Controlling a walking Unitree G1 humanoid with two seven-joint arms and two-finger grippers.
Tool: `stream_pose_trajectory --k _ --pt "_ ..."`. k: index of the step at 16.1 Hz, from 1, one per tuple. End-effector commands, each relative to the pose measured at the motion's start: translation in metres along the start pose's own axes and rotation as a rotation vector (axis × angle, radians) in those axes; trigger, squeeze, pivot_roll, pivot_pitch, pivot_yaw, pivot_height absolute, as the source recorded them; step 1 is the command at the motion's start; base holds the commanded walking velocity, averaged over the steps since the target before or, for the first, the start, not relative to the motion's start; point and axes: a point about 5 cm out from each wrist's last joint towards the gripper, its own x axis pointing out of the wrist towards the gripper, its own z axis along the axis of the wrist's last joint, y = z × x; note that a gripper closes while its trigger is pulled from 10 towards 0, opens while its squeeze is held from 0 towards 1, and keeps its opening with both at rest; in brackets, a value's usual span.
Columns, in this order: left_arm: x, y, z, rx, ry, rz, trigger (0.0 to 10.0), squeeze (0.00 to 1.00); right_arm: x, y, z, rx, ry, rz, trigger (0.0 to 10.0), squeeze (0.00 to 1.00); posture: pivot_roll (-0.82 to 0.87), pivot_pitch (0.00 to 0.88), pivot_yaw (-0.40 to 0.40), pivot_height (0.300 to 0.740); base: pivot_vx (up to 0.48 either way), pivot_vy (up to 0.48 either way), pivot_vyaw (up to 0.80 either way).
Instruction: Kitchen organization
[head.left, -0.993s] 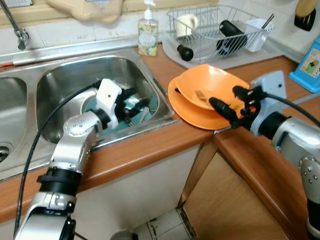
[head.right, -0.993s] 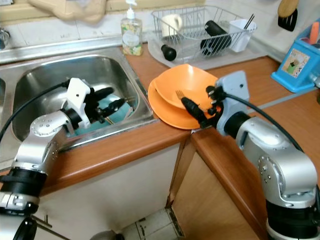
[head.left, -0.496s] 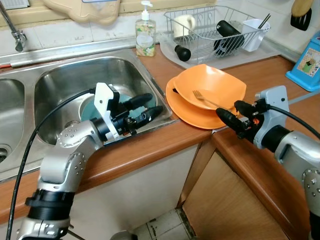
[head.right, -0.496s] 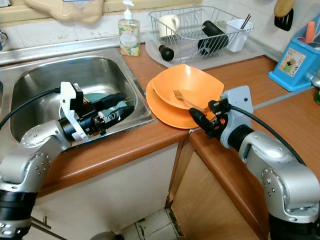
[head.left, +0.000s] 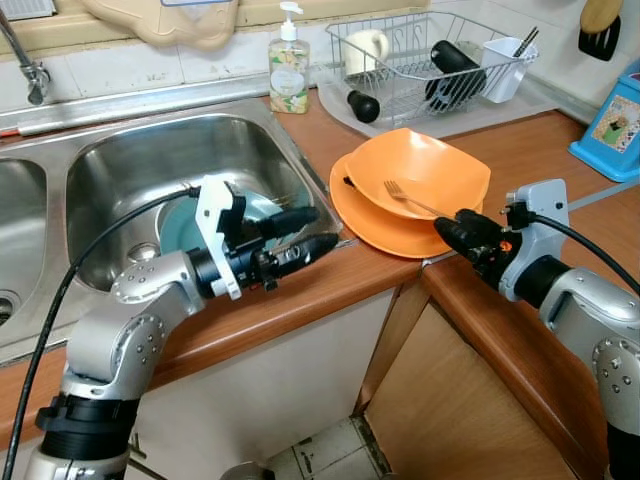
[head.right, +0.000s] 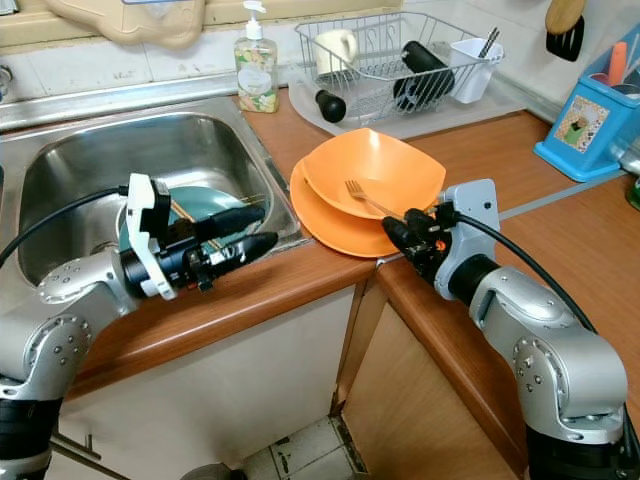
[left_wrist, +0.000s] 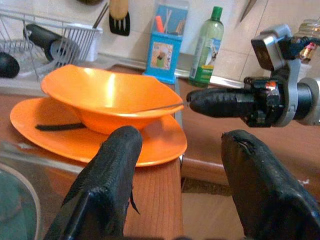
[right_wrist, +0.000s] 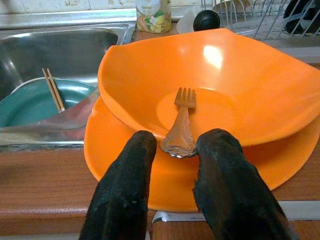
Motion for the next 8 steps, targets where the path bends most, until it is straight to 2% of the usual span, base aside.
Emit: stream_pose_trajectory --k 1,6,8 --pt "0.002 -0.003 0.003 0.011 0.01 -0.011 10.0 0.0 0.0 -0.004 0.002 0.005 -0.016 -0.022 0.0 0.0 -0.15 0.0 0.009 0.74 0.0 0.0 0.0" --pt "0.004 -0.003 0.003 0.008 0.035 -0.01 10.0 0.0 0.0 -0.005 0.007 0.0 -0.038 -0.026 0.0 0.0 -0.15 0.0 0.009 0.74 0.0 0.0 0.0" --pt "0.007 -0.001 0.005 0.049 0.039 0.017 10.0 0.0 -0.001 -0.006 0.014 -0.015 -0.06 -0.023 0.0 0.0 -0.15 0.0 0.01 0.74 0.0 0.0 0.0"
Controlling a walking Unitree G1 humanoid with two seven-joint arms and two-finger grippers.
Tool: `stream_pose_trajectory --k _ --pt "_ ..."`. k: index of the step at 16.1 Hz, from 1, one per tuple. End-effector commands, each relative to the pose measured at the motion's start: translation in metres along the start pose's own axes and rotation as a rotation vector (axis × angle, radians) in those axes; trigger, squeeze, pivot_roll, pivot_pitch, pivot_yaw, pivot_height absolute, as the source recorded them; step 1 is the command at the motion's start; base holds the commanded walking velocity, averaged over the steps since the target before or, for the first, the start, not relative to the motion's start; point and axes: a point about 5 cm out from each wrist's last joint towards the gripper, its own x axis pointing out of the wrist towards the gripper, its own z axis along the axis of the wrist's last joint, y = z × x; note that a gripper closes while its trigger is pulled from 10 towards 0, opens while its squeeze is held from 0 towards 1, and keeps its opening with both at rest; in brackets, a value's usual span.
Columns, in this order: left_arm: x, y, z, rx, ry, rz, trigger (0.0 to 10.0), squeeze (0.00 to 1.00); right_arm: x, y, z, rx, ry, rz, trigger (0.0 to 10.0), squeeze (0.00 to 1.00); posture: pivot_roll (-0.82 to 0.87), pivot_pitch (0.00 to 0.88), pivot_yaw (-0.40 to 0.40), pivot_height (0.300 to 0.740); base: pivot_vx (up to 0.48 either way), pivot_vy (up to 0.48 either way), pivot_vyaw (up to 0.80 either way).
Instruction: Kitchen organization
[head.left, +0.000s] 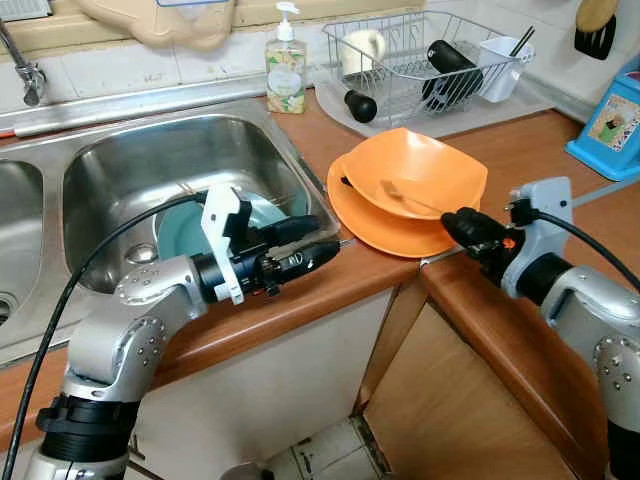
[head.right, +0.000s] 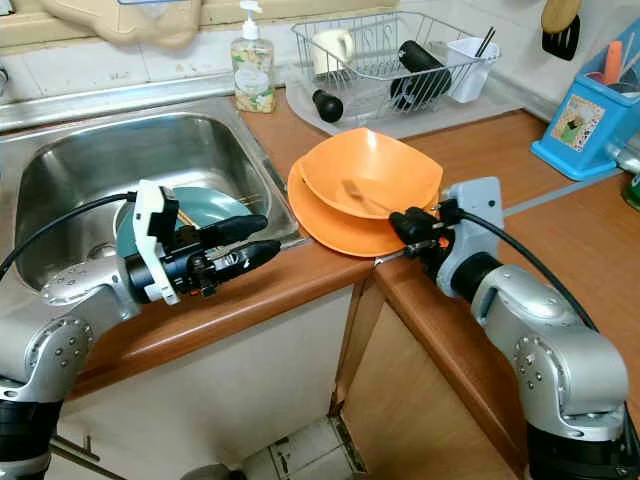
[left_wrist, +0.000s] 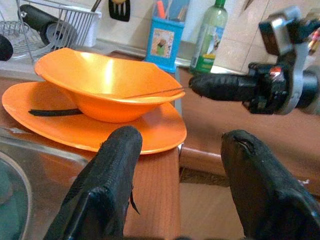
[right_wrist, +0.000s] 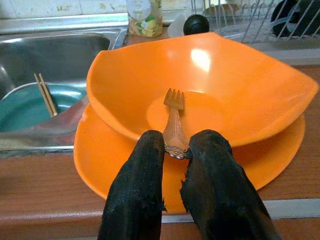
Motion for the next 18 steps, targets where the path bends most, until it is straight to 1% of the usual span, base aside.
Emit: stream_pose_trajectory --k 1,2,3,4,5,6,7,9,10,11,12,13,14,18 --pt "0.005 0.0 0.012 0.098 -0.002 0.013 10.0 0.33 -0.001 -0.002 0.016 -0.027 -0.058 -0.001 0.0 0.0 -0.15 0.0 0.009 0.74 0.0 0.0 0.0" --pt "0.007 0.0 0.013 0.122 0.0 0.017 10.0 0.33 -0.001 -0.002 0.018 -0.03 -0.066 0.0 0.0 0.0 -0.15 0.0 0.009 0.74 0.0 0.0 0.0" --pt "0.012 -0.001 0.016 0.205 0.024 0.003 10.0 1.0 -0.001 0.0 0.028 -0.045 -0.099 0.019 0.0 0.0 -0.15 0.0 0.009 0.74 0.0 0.0 0.0" --pt "0.015 -0.001 0.017 0.259 0.032 0.011 10.0 1.0 0.0 0.003 0.033 -0.055 -0.114 0.035 0.0 0.0 -0.15 0.0 0.009 0.74 0.0 0.0 0.0" --pt "0.02 0.001 0.021 0.291 0.014 0.036 10.0 0.31 0.001 0.009 0.04 -0.072 -0.13 0.064 0.0 0.0 -0.15 0.0 0.009 0.74 0.0 0.0 0.0" --pt "0.022 0.002 0.024 0.305 0.004 0.044 10.0 0.0 0.002 0.012 0.043 -0.082 -0.136 0.08 0.0 0.0 -0.15 0.0 0.009 0.74 0.0 0.0 0.0" --pt "0.027 0.005 0.029 0.371 -0.009 0.074 10.0 0.0 0.005 0.02 0.048 -0.106 -0.144 0.121 0.0 0.0 -0.16 0.0 0.011 0.74 0.0 0.0 0.0" --pt "0.035 0.012 0.035 0.519 -0.004 0.132 10.0 0.0 0.009 0.033 0.054 -0.126 -0.155 0.189 0.0 0.0 -0.15 0.0 0.008 0.74 0.0 0.0 0.0" --pt "0.037 0.014 0.037 0.553 -0.008 0.147 10.0 0.0 0.011 0.037 0.054 -0.131 -0.154 0.208 0.0 0.0 -0.15 0.0 0.008 0.74 0.0 0.0 0.0" --pt "0.041 0.018 0.042 0.625 -0.017 0.175 10.0 0.0 0.014 0.046 0.053 -0.143 -0.145 0.253 0.0 0.0 -0.15 0.0 0.008 0.74 0.0 0.0 0.0" --pt "0.044 0.021 0.042 0.687 -0.001 0.18 4.6 0.0 0.016 0.053 0.052 -0.154 -0.138 0.287 0.0 0.0 -0.15 0.0 0.009 0.74 0.0 0.0 0.0" --pt "0.046 0.023 0.041 0.734 0.02 0.175 0.0 0.0 0.018 0.059 0.053 -0.162 -0.135 0.319 0.0 0.0 -0.15 0.0 0.009 0.74 0.0 0.0 0.0" --pt "0.048 0.025 0.04 0.772 0.037 0.173 0.0 0.0 0.019 0.063 0.053 -0.166 -0.135 0.34 0.0 0.0 -0.16 0.0 0.011 0.74 0.0 0.0 0.0" --pt "0.051 0.032 0.035 0.873 0.074 0.173 0.0 0.0 0.021 0.071 0.055 -0.18 -0.131 0.384 0.0 0.0 -0.16 0.0 0.011 0.74 0.0 0.0 0.0"
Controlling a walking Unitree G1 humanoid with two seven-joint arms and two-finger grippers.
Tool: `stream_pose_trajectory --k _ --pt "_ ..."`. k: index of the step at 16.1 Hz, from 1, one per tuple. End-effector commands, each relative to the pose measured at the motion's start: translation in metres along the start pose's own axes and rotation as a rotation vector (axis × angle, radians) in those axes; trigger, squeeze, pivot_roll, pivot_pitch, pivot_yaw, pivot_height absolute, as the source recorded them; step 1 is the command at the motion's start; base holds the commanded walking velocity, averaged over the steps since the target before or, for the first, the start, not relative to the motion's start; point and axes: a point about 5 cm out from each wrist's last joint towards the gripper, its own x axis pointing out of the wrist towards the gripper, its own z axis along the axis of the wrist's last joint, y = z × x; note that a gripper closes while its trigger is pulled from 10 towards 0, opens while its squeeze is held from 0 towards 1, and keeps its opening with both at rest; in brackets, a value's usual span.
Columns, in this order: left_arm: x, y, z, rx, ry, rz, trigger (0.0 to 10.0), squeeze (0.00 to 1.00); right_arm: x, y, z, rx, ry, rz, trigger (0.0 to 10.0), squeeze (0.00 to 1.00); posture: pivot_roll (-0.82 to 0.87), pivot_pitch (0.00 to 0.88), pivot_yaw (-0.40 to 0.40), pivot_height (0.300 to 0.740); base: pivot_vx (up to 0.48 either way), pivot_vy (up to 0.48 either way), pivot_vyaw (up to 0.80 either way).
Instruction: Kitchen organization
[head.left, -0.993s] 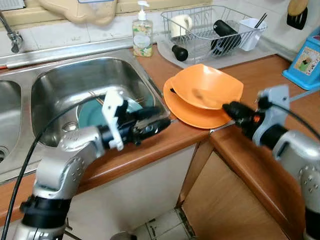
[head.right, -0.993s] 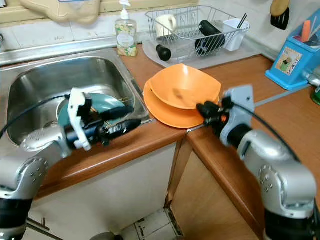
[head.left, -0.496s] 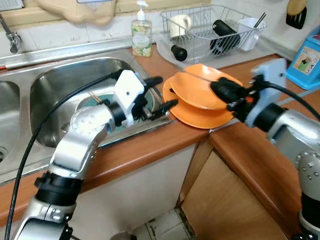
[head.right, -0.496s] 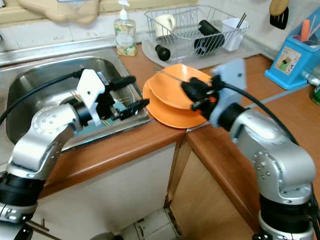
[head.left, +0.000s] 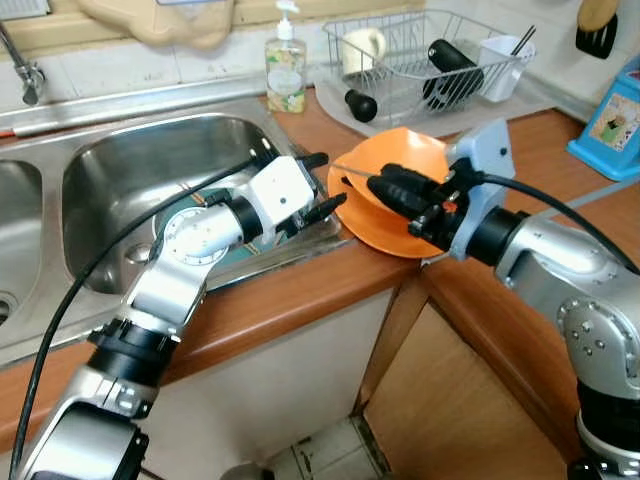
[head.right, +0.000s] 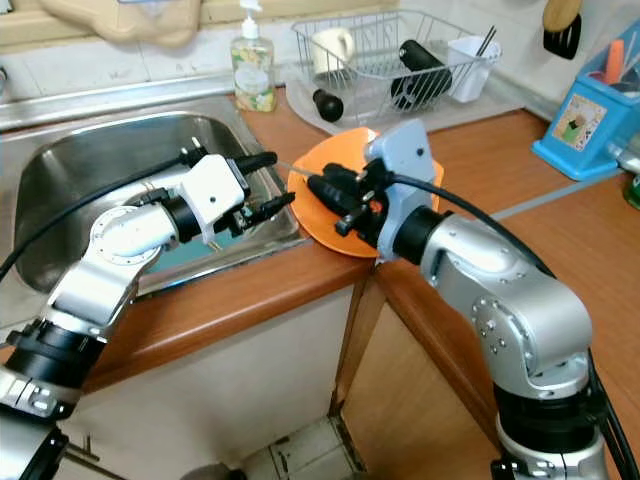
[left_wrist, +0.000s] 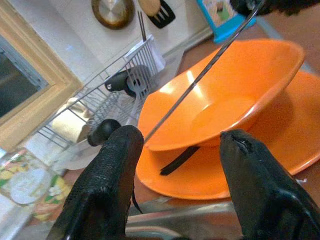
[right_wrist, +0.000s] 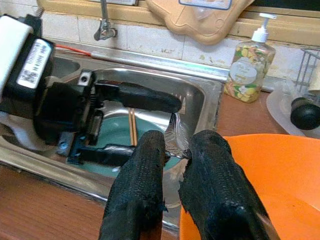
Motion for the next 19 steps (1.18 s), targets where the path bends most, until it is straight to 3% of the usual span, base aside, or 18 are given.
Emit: stream_pose_trajectory --k 1,11,12,13,17,18,19 --pt "0.004 0.002 0.004 0.058 -0.005 -0.015 0.0 0.0 0.001 0.006 0.007 -0.018 -0.017 0.04 0.0 0.0 -0.16 0.0 0.011 0.74 0.0 0.0 0.0" --pt "0.007 0.005 -0.005 0.198 0.036 -0.006 0.0 0.0 0.004 0.013 0.007 -0.032 -0.006 0.084 0.0 0.0 -0.17 0.0 0.009 0.74 0.0 0.0 0.0" --pt "0.007 0.005 -0.005 0.202 0.037 -0.01 0.0 0.0 0.004 0.013 0.008 -0.034 -0.006 0.084 1.0 0.0 -0.17 0.0 0.008 0.74 0.0 0.0 0.0" --pt "0.007 0.005 -0.006 0.209 0.038 -0.02 0.0 0.0 0.005 0.013 0.008 -0.035 -0.005 0.084 3.2 0.0 -0.17 0.0 0.008 0.74 0.0 0.0 0.0" --pt "0.007 0.005 -0.006 0.209 0.038 -0.02 0.0 0.0 0.005 0.013 0.008 -0.035 -0.005 0.084 3.2 0.0 -0.17 0.0 0.008 0.74 0.0 0.0 0.0" --pt "0.006 0.005 -0.007 0.224 0.045 -0.027 0.0 0.0 0.005 0.014 0.008 -0.028 -0.007 0.087 10.0 0.09 -0.16 0.0 0.006 0.74 0.0 0.0 0.0" --pt "0.005 0.006 -0.009 0.24 0.056 -0.024 0.0 0.0 0.007 0.014 0.008 -0.014 -0.011 0.092 10.0 1.0 -0.16 0.0 0.006 0.74 0.0 0.0 0.0"
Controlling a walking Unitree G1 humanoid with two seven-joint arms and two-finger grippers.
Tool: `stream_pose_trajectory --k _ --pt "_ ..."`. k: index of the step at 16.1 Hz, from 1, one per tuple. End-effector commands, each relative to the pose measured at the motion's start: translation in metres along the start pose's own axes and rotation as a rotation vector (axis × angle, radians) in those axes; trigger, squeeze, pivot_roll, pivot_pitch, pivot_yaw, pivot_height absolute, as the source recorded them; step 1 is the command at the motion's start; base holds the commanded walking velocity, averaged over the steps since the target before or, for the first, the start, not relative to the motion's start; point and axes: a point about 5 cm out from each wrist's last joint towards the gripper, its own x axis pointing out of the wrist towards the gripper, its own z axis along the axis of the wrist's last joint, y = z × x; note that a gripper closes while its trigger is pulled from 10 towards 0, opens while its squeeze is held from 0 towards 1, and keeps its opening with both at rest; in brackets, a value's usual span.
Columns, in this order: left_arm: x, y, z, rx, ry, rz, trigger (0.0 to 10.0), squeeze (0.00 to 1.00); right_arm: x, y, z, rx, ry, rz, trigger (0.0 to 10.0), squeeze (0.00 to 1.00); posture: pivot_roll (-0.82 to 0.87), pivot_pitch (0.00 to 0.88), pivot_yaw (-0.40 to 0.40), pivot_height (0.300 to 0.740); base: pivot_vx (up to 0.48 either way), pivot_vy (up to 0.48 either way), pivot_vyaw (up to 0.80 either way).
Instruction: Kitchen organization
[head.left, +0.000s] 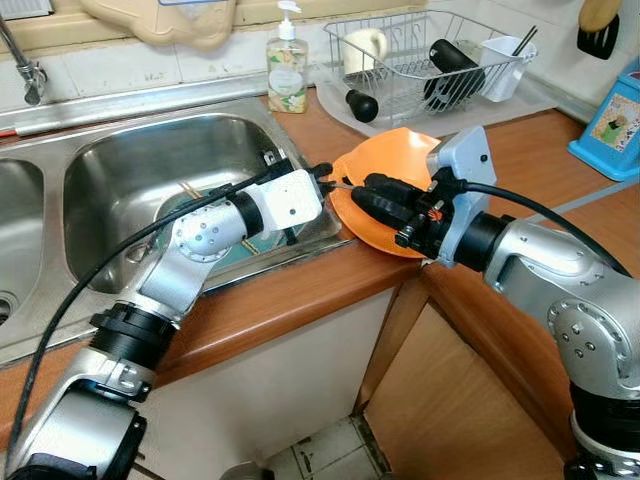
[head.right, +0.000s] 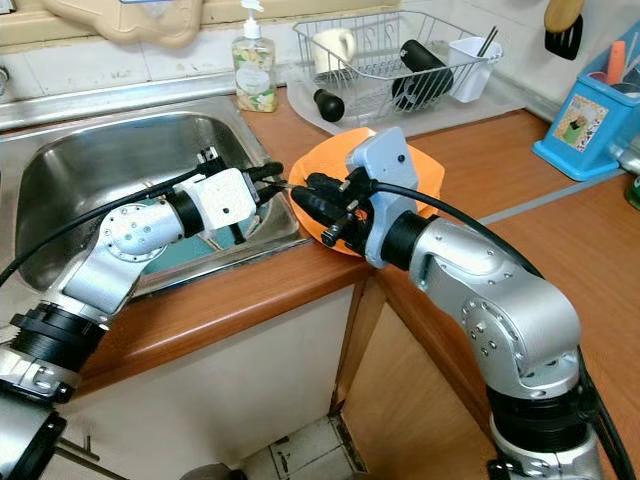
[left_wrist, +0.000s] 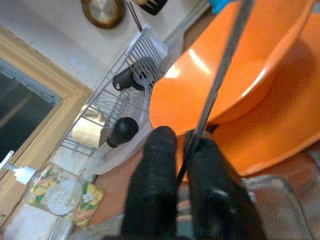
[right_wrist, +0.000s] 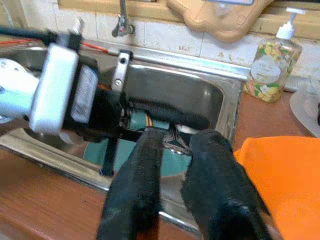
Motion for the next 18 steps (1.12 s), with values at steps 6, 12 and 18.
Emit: stream_pose_trajectory --k 6,12,18 --pt "-0.006 0.011 -0.011 0.055 0.059 0.008 0.0 0.0 0.001 0.002 0.007 -0.05 -0.014 -0.009 10.0 0.0 -0.16 0.0 0.009 0.74 0.0 0.0 0.0" --pt "-0.026 0.014 -0.068 0.011 0.407 0.012 0.0 0.0 -0.002 0.009 -0.005 -0.078 0.049 0.033 10.0 0.0 -0.16 0.0 0.011 0.74 0.0 0.0 0.0" --pt "-0.035 -0.003 -0.106 -0.167 0.642 -0.041 10.0 1.0 0.001 0.015 -0.014 -0.096 0.091 0.056 10.0 0.0 -0.16 0.0 0.01 0.74 0.0 0.0 0.0"
